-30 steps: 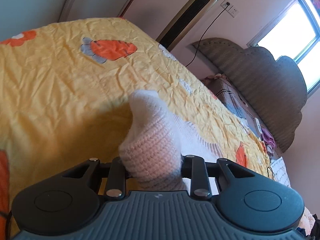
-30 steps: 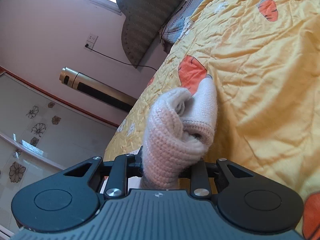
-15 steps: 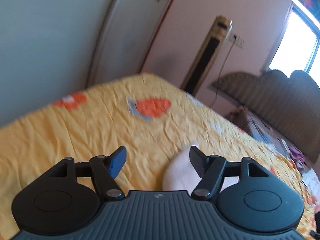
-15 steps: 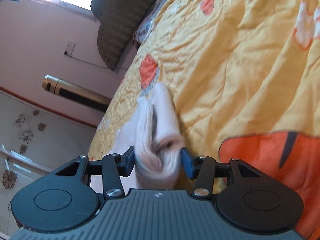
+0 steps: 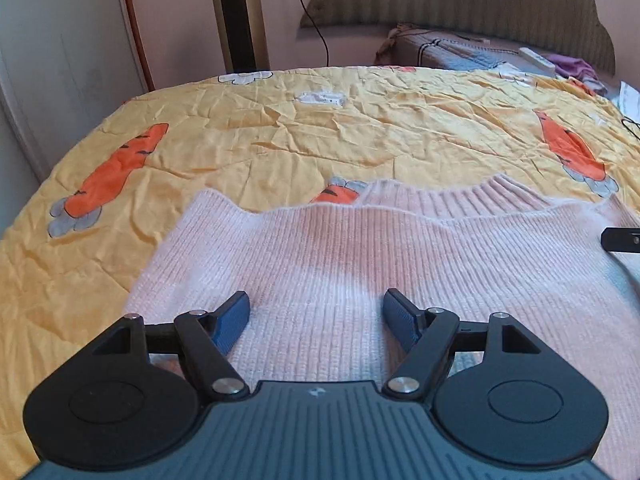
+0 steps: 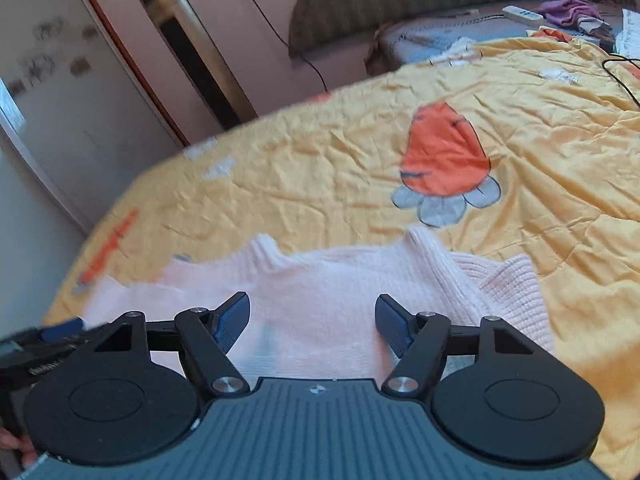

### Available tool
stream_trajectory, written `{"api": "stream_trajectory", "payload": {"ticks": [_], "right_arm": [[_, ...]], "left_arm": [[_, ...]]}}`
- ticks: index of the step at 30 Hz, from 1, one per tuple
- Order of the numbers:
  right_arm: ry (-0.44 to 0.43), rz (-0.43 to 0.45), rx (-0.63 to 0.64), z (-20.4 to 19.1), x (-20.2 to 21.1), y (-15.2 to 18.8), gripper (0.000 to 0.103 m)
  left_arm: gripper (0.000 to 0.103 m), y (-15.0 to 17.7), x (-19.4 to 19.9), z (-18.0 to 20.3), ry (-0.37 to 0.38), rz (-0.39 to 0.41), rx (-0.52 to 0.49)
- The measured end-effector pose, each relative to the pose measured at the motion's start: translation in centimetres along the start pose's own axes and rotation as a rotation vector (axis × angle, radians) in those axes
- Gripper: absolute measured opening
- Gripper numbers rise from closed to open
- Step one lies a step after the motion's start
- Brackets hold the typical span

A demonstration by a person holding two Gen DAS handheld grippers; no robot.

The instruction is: Fold small clothes

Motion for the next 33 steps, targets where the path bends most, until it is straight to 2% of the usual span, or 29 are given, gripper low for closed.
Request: {"api": "stream_trajectory", "payload": {"ticks": [1, 2, 7, 11, 14, 16, 17, 19, 21, 23, 25, 26, 28, 33], "right_arm": [[0.050, 0.009, 0.052, 0.2, -1.1, 0.6, 0.064], [0.051, 0.053, 0.100, 0.3, -1.1, 1.4, 0.064], [0.015, 0.074, 0.087, 1.2, -1.4, 1.5, 0.064], [0.032, 0.064, 0.078, 0.9, -1.6, 0.9, 0.066], [0.058, 0.066, 0.079, -0.1, -0.6, 1.3, 0.073], [0.059, 0.081, 0.063, -0.9, 0.6, 1.3, 0.082], [0.051, 0.094, 0.061, -1.3, 1.1, 1.2, 0.083], [0.034, 0.119, 0.091, -2.1, 2.0, 0.7, 0.086], [0.073, 0.130, 0.149, -2.8, 1.9, 0.3, 0.092], [0.130, 0.086, 0.197, -2.6, 0.3, 0.0, 0.095], [0.172, -0.017, 0.187, -0.9, -2.7, 0.5, 0.096], [0.139, 0.019, 0.202, -0.5, -2.9, 0.8, 0.100], [0.112, 0.006, 0.178, -0.3, -3.1, 0.5, 0.100], [0.174, -0.025, 0.235, -1.4, -4.3, 0.4, 0.100]], "left_arm": [[0.078, 0.6, -0.3, 0.1, 0.000, 0.017, 0.001], [0.079, 0.9, -0.4, 0.3, -0.004, 0.033, -0.004], [0.083, 0.0, -1.1, 0.3, -0.003, 0.042, -0.002], [0.083, -0.1, -1.0, 0.4, -0.005, 0.047, -0.006], [0.083, -0.1, -1.0, 0.4, -0.008, 0.046, -0.008], [0.083, -0.1, -1.0, 0.4, -0.011, 0.046, -0.009], [0.083, -0.1, -1.0, 0.4, -0.010, 0.046, -0.009], [0.083, 0.0, -1.0, 0.4, -0.011, 0.047, -0.010], [0.083, 0.0, -1.0, 0.4, -0.010, 0.047, -0.009], [0.083, 0.0, -1.0, 0.4, -0.008, 0.047, -0.010], [0.085, -0.1, -1.1, 0.4, -0.009, 0.048, -0.012], [0.088, -0.3, -1.3, 0.3, -0.002, 0.046, -0.010], [0.093, -0.9, -1.9, 0.2, 0.011, 0.035, -0.002], [0.095, -0.7, -1.3, 0.2, 0.002, 0.049, 0.004]]}}
Point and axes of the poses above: each gripper's, at about its wrist camera, not at the fingertips, and x roughly against the way its jaws point, z to its right, y to its underside, the point moved 3 cm from there along -x, roughly the way its jaws point, and after that the axes turned 9 degrees about -z, right-handed, at the moved point
